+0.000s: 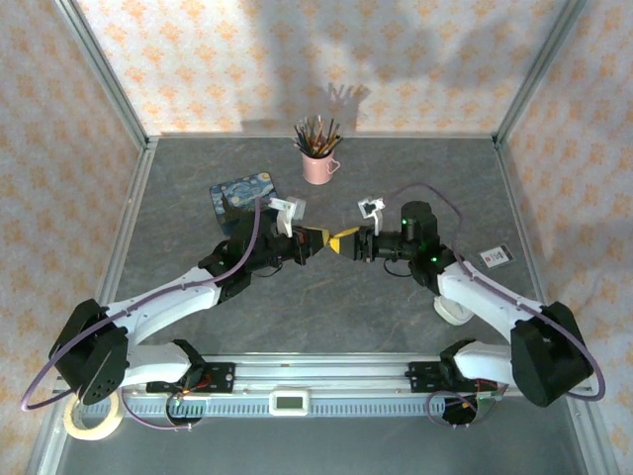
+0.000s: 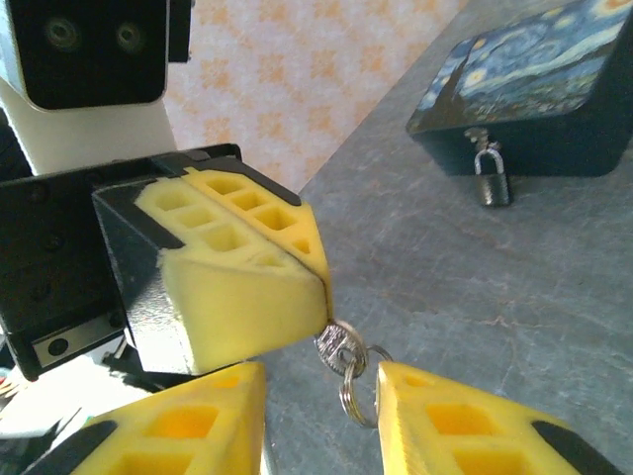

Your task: Unlock the padlock with the key

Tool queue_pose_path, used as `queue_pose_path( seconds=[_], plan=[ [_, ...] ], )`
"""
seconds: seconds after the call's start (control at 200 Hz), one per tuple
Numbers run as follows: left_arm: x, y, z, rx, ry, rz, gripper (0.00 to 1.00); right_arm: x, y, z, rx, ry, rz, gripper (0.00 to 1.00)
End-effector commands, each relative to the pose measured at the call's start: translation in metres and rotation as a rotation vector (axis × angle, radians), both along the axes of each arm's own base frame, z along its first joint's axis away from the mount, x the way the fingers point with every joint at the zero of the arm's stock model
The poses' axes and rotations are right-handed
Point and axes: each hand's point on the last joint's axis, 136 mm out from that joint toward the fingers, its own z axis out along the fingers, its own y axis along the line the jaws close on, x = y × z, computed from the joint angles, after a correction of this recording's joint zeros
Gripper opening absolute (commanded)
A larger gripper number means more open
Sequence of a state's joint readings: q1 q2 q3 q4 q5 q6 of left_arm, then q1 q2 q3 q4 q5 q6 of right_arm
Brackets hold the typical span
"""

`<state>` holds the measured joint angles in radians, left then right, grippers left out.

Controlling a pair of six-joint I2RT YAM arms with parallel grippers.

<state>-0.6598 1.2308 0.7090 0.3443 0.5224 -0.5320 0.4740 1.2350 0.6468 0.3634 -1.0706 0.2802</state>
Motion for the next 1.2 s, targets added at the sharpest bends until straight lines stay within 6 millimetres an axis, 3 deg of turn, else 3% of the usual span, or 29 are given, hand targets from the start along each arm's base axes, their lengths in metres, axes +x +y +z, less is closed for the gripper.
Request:
queue_pose_path(
  seconds=[0.0,0.16,0.315,0.44,0.48,0.51,0.535,0.576,0.601,0.741,0.941,1.196],
  plan=[
    [-0.007,-0.002,0.009,-0.023,-0.036,-0.058,0.0,-0.006,0.003,0.013,0.052,-0.046,0.054,0.31],
    [-0.009,-0.004,0.013,-0.062,-0.035,-0.072,0.0,-0.006,0.004,0.011,0.052,-0.046,0.06,0.2],
    [-0.009,-0.006,0.014,-0.093,-0.013,-0.082,0.0,-0.005,0.004,0.01,0.051,-0.045,0.061,0.0],
    [0.0,-0.003,0.016,-0.118,0.03,-0.025,0.0,-0.002,0.001,0.011,0.043,-0.058,0.03,0.0],
    [0.008,0.003,0.015,-0.121,0.054,0.028,0.15,0.001,-0.001,0.011,0.03,-0.069,-0.001,0.0],
    [0.015,0.01,0.014,-0.126,0.079,0.077,0.45,0.005,-0.003,0.01,0.013,-0.078,-0.031,0.0],
    [0.02,0.015,0.012,-0.133,0.102,0.117,0.63,0.009,-0.005,0.01,-0.002,-0.089,-0.06,0.0],
    [0.028,0.024,0.012,-0.157,0.138,0.182,0.75,0.016,-0.01,0.006,-0.035,-0.098,-0.114,0.0],
    [0.033,0.03,0.01,-0.171,0.165,0.231,0.77,0.021,-0.013,0.002,-0.058,-0.103,-0.151,0.0],
    [0.048,0.053,0.001,-0.274,0.305,0.423,0.77,0.05,-0.036,-0.005,-0.17,-0.144,-0.385,0.0],
    [0.054,0.051,0.003,-0.482,0.45,0.474,0.72,0.073,-0.047,-0.009,-0.356,-0.3,-0.571,0.0],
    [0.059,0.031,0.008,-0.568,0.529,0.488,0.68,0.069,-0.04,0.014,-0.477,-0.603,-0.673,0.0]
  ],
)
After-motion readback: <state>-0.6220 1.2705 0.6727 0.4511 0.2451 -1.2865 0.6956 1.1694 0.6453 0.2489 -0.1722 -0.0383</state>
